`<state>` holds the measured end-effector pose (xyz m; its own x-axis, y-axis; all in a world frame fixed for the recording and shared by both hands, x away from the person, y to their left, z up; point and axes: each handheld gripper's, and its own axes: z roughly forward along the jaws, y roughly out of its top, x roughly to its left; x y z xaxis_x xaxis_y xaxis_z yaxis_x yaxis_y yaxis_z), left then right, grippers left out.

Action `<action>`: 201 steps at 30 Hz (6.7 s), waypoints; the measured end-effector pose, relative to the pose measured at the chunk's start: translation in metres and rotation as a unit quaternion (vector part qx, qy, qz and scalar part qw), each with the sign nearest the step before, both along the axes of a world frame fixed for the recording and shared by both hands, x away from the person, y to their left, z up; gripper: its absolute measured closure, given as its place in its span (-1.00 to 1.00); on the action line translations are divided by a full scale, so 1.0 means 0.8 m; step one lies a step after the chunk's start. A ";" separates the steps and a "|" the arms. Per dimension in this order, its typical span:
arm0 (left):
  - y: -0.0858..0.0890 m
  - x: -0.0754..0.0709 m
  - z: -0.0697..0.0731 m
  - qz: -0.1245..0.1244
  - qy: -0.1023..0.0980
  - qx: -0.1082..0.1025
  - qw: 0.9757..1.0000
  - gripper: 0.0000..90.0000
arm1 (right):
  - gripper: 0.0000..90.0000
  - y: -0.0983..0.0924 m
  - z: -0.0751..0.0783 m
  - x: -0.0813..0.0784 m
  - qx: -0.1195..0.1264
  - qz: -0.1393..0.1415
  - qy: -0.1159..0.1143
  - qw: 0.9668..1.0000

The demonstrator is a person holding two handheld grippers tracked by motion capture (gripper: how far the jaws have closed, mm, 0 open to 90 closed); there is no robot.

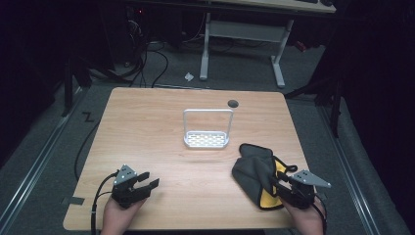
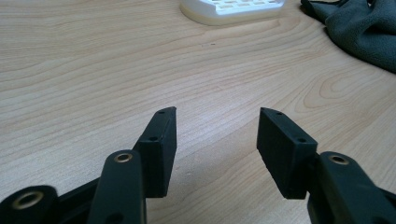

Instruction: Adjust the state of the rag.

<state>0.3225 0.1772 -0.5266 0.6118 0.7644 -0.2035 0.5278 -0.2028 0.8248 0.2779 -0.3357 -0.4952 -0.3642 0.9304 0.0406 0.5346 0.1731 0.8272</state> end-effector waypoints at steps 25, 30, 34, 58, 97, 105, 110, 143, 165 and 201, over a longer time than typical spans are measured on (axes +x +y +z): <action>-0.019 -0.004 -0.002 -0.015 0.004 0.003 1.000 0.05 | 0.82 0.134 -0.004 0.013 -0.080 0.163 -0.041 0.982; -0.061 -0.007 0.007 -0.055 0.002 -0.016 0.998 -0.01 | 0.81 0.141 -0.027 0.016 -0.086 0.176 0.001 0.981; -0.115 -0.004 0.017 -0.103 -0.006 -0.026 0.994 -0.05 | 0.81 0.146 -0.030 0.014 -0.097 0.181 0.006 0.979; -0.262 0.048 0.026 -0.169 0.011 -0.035 0.985 0.90 | 0.49 0.143 -0.037 0.013 -0.091 0.194 0.014 0.977; -0.058 -0.009 0.020 -0.048 0.004 -0.049 0.998 0.89 | 0.85 0.094 -0.038 0.023 -0.089 0.134 0.061 0.985; -0.005 -0.019 -0.005 -0.005 0.035 -0.032 0.999 0.87 | 0.84 0.090 -0.038 0.020 -0.083 0.137 0.064 0.985; 0.000 -0.015 -0.011 0.022 0.045 -0.009 0.999 0.75 | 0.77 0.091 -0.037 0.017 -0.089 0.137 0.058 0.985; -0.015 0.035 -0.008 -0.006 0.048 -0.022 0.999 0.88 | 0.63 0.096 -0.033 0.064 -0.095 0.082 0.033 0.991; 0.034 0.023 0.003 0.086 0.034 -0.012 0.996 0.47 | 0.75 0.070 -0.030 0.025 -0.066 0.093 0.057 0.992; -0.081 0.016 -0.006 -0.057 0.031 0.051 0.997 0.25 | 0.51 0.016 -0.042 0.109 -0.072 -0.022 0.058 0.995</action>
<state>0.3352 0.1124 -0.5316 0.6853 0.7087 -0.1676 0.5450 -0.3463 0.7636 0.3651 -0.3227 -0.5285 -0.3243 0.9444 -0.0548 0.6348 0.2603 0.7275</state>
